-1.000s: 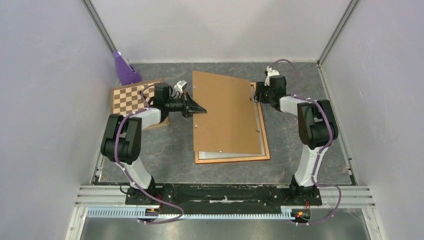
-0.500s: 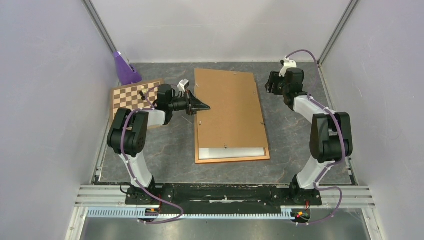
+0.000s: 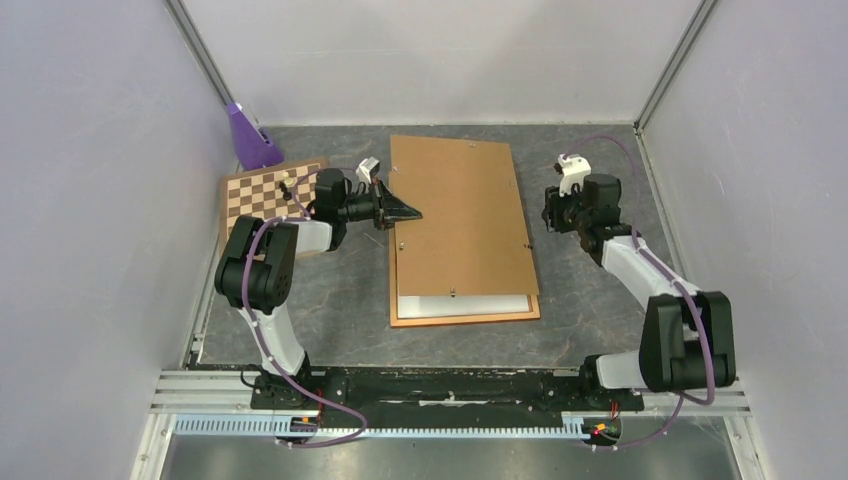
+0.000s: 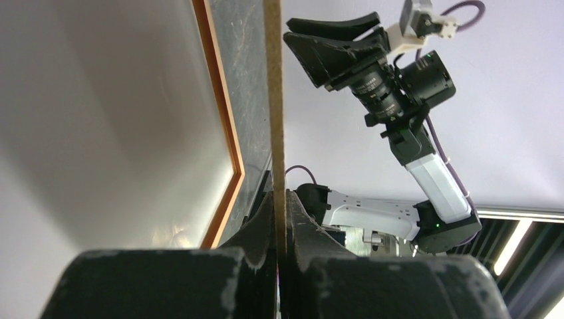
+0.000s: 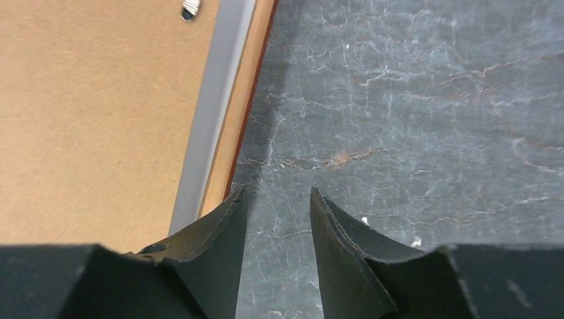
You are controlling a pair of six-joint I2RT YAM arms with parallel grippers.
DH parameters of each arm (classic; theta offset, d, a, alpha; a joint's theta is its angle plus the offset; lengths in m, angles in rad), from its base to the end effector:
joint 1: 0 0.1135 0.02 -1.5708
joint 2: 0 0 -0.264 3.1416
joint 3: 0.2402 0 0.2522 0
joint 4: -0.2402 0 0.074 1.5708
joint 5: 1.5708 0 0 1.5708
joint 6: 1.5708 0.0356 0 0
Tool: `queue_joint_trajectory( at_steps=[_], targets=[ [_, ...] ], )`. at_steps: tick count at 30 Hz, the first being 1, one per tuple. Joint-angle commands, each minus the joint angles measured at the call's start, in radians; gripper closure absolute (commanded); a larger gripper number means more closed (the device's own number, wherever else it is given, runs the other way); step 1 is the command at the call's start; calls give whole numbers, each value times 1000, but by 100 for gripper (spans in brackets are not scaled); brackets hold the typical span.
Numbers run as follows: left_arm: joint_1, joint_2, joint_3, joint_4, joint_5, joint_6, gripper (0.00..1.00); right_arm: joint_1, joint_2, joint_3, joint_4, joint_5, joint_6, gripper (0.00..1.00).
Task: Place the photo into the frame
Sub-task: Place the photo frame item in the photo frame.
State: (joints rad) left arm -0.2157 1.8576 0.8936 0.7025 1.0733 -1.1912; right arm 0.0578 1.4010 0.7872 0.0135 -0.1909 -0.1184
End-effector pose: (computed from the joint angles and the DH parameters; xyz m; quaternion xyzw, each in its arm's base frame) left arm 0.3562 -0.1101 0.1762 -0.0445 0.7481 -0.6478 0.1367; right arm 0.2992 0.0241 0.2201 -0.1217 0.8732 0.0702 0.4666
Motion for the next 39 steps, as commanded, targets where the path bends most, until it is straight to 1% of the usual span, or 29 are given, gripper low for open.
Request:
queue_joint_trajectory(
  at_steps=[1,14,22,39],
  targets=[
    [-3,-32,20,49,13,16,98,-1,-94,-18,-46,-37,-89,58],
    [-4,-30,25,32,12,33,98,29,-104,-85,-79,-141,-108,61],
    [-6,-24,31,14,11,47,98,70,-141,-99,-93,-135,-128,61],
    [-7,-28,34,5,11,53,98,99,-151,-112,-113,-118,-150,62]
  ],
)
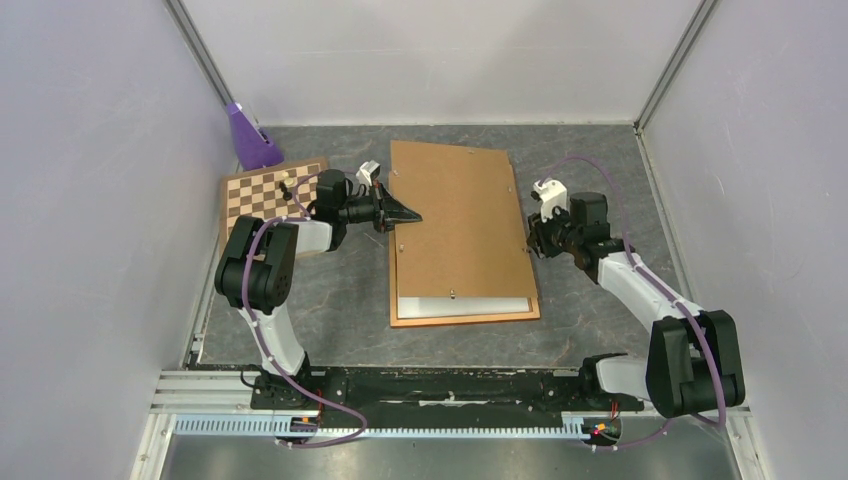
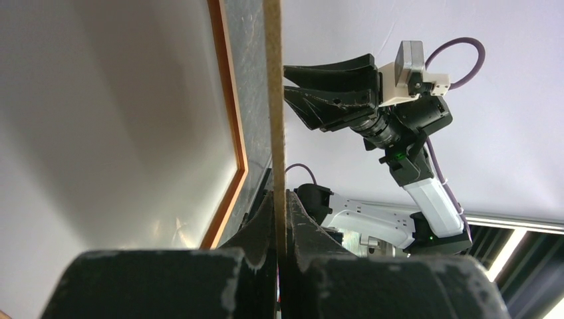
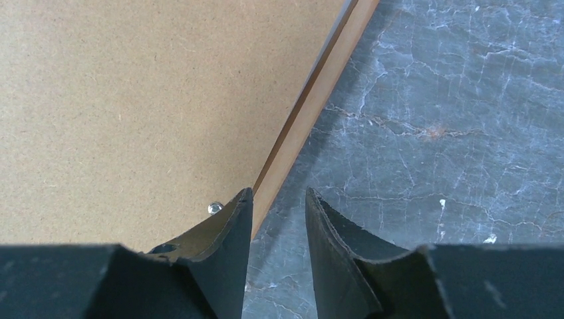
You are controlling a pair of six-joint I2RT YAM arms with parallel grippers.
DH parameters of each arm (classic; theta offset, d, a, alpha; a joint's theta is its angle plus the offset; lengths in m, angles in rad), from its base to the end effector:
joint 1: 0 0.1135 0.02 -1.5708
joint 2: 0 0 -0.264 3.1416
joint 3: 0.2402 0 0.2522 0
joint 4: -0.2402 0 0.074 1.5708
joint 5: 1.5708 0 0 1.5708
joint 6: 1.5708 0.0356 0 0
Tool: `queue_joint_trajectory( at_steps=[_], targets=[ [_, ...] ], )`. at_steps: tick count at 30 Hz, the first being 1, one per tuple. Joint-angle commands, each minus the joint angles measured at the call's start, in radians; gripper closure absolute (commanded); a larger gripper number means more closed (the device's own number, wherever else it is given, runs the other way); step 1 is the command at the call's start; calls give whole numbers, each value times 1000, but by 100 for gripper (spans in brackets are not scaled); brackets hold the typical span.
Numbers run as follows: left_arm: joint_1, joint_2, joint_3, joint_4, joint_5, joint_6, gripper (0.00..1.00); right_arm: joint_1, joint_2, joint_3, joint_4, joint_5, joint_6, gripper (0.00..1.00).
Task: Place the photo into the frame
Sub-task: Place the photo frame item in the photo frame.
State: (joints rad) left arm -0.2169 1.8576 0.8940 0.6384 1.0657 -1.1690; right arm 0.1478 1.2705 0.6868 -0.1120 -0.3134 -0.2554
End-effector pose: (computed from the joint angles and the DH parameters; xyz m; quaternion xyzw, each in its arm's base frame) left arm 0.3548 -0.1101 0.1706 -0.0573 0.7576 -0.6384 0.1230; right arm 0.2577 0.0495 0.2116 -0.2439 0.8633 0.1186 0.4255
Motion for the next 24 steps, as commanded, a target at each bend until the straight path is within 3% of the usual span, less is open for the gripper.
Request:
queue_joint_trajectory(
  at_steps=[1,24],
  targets=[
    [-6,-27,34,69,17,32,98,10,-21,-13,12,3,-12,62],
    [-6,-22,28,103,20,8,98,32,-39,-36,-4,-34,-36,64]
  ],
)
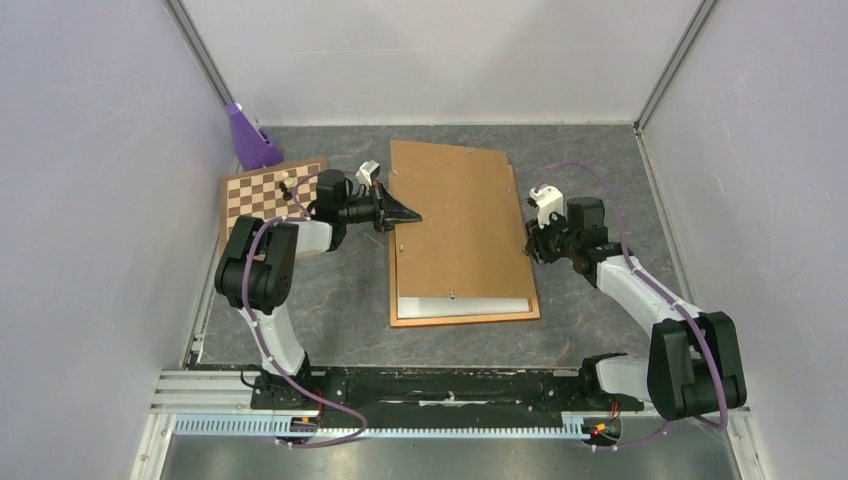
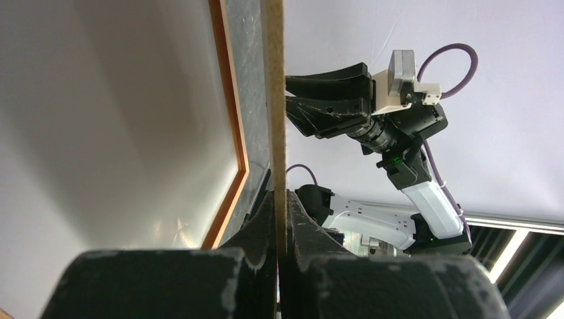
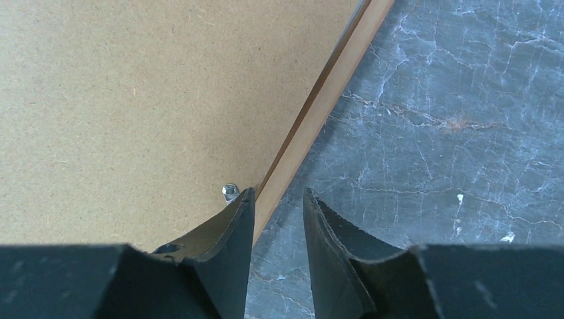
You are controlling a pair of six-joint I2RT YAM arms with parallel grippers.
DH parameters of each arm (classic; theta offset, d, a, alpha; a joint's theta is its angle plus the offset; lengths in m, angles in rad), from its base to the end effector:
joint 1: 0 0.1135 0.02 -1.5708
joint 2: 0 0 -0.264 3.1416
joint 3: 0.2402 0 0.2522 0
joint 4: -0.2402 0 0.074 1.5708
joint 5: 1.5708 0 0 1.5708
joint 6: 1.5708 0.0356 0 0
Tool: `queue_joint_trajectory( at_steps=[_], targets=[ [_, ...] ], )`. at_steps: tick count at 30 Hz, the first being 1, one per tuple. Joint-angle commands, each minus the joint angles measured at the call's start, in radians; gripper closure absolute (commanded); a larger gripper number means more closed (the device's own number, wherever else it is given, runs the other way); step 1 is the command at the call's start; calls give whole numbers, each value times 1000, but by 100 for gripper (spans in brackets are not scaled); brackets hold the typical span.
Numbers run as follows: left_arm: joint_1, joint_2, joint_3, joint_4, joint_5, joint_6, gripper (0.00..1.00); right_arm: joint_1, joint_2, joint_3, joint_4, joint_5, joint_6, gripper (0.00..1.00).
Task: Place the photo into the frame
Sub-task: Place the photo frame item in the photo frame.
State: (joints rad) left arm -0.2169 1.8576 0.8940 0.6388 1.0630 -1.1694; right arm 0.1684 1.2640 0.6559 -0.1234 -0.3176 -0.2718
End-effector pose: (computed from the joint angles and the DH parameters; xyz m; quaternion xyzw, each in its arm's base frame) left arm 0.3549 -0.1101 0.1706 -0.0581 0.7578 -0.6380 0.1239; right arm 0.2503 0.0538 0.2024 -0.2597 0.8659 0.1234 0.4092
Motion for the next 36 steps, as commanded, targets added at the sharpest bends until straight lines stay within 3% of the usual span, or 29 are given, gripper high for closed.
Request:
queue_joint_trajectory(
  at_steps=[1,9,20,36],
  targets=[
    [-6,-21,28,102,22,9,98,11,-36,-7,7,-35,-21,64],
    [-6,-17,25,101,18,14,98,16,-60,-13,-1,-90,-32,64],
    [-4,-18,19,91,25,28,98,13,-113,37,-10,52,-38,64],
    [13,-28,-39,69,34,57,98,-21,-159,65,2,94,-34,64]
  ],
)
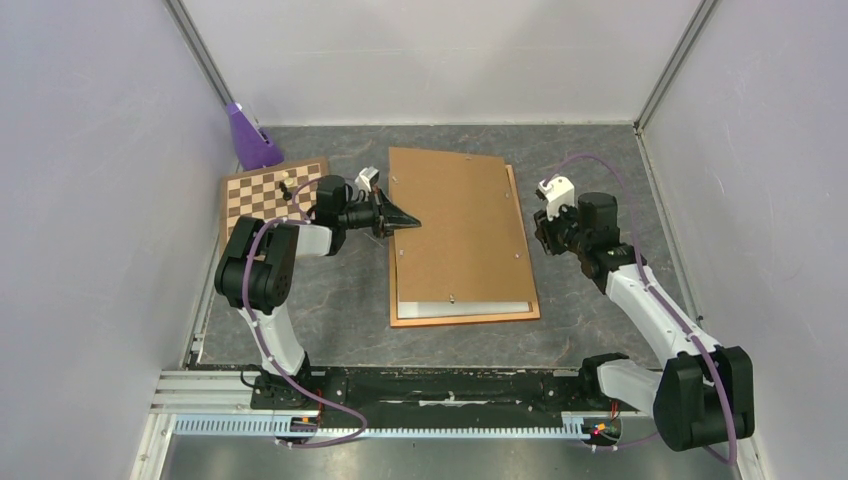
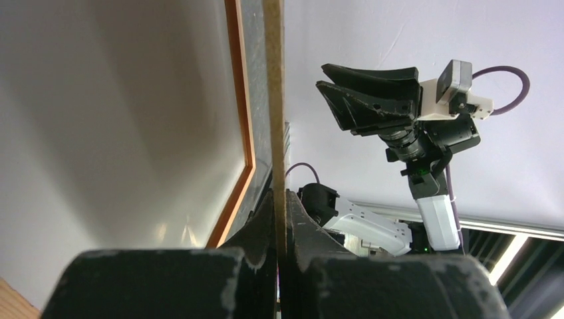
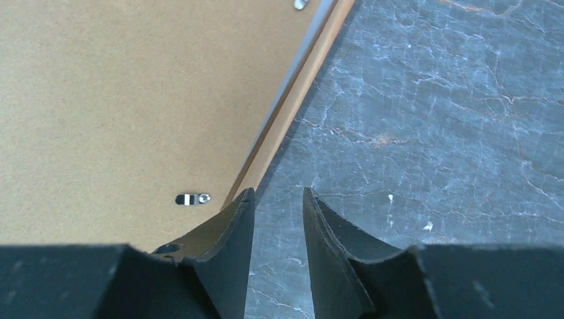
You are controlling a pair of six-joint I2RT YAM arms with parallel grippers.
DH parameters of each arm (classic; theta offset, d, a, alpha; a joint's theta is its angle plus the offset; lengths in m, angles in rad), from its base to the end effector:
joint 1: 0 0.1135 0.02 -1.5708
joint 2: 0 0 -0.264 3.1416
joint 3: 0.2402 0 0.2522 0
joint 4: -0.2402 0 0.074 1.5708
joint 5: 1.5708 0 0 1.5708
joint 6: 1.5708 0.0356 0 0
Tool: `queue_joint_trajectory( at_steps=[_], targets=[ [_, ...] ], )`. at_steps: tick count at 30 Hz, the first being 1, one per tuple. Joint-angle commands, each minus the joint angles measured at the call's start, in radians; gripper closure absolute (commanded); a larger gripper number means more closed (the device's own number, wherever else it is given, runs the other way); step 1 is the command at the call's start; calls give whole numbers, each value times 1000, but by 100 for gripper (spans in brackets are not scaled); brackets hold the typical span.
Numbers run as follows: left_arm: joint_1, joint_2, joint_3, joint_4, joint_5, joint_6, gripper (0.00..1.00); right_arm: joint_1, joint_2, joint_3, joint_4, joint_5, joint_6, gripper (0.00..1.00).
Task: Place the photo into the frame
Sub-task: Place the photo frame item in the photo frame.
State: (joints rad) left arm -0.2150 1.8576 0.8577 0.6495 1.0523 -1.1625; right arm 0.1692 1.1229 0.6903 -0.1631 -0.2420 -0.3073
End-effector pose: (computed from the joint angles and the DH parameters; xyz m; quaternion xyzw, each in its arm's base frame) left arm 0.3486 -0.1078 0.1616 -0.0672 0.7619 -0.6327 0.1210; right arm 0.2382 0.0493 0.2423 -0.2619 0.8389 0.0743 0.4713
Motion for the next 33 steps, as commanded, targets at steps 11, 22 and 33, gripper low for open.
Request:
queue_joint_trajectory(
  at_steps=[11,22,33],
  targets=[
    [34,-33,-8,3,53,113,98,-78,-18,-30,90,-33,23,64],
    [32,16,13,27,58,107,98,-110,-14,-55,106,-67,30,65],
    [-1,41,35,31,44,102,98,-124,-18,-61,107,-84,35,65]
  ],
)
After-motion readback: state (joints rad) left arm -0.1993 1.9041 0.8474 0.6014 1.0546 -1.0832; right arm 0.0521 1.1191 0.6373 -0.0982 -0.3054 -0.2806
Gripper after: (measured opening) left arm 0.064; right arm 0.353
